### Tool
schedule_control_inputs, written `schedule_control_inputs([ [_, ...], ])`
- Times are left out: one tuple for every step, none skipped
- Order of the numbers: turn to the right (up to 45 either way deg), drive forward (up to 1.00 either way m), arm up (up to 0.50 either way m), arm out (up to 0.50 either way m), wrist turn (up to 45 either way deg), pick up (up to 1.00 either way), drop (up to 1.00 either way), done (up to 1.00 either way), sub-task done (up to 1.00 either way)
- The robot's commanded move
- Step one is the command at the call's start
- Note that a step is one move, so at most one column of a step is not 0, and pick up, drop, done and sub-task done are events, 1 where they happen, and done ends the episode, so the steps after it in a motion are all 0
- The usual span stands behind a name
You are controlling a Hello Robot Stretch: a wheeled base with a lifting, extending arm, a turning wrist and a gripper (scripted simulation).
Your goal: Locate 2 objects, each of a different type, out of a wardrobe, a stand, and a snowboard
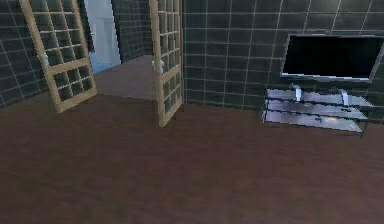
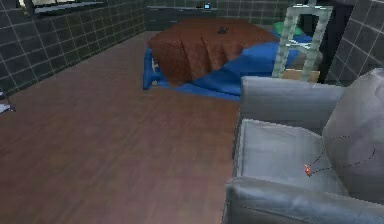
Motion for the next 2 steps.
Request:
schedule_control_inputs([
  [-21.0, 0.00, 0.00, 0.00, 0.0, 0.00, 0.00, 0.00, 0.00],
  [0.0, 1.00, 0.00, 0.00, 0.0, 0.00, 0.00, 0.00, 0.00],
])
